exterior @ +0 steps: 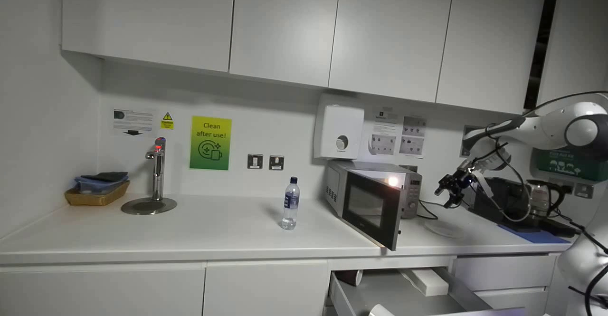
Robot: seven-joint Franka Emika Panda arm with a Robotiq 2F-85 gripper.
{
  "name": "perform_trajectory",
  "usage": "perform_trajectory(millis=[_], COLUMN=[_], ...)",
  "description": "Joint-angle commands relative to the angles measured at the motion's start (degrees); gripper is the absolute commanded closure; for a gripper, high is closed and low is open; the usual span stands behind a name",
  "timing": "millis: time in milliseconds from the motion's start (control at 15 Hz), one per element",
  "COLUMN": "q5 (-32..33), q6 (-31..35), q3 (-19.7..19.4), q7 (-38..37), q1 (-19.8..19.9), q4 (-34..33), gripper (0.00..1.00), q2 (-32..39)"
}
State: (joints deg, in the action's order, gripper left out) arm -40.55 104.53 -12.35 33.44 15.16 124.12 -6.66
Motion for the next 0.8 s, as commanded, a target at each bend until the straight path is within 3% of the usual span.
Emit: perform_trajectory(millis=[0,733], q5=[0.59,-0.12], q6=[2.05,2.99], q3=[-0.13,1.04], q7=[-1.81,-2.27], q1=[-1.76,-5.13], q4=[5.23,11.71], gripper=[0.0,0.0], q2=[-6.37,-14.58])
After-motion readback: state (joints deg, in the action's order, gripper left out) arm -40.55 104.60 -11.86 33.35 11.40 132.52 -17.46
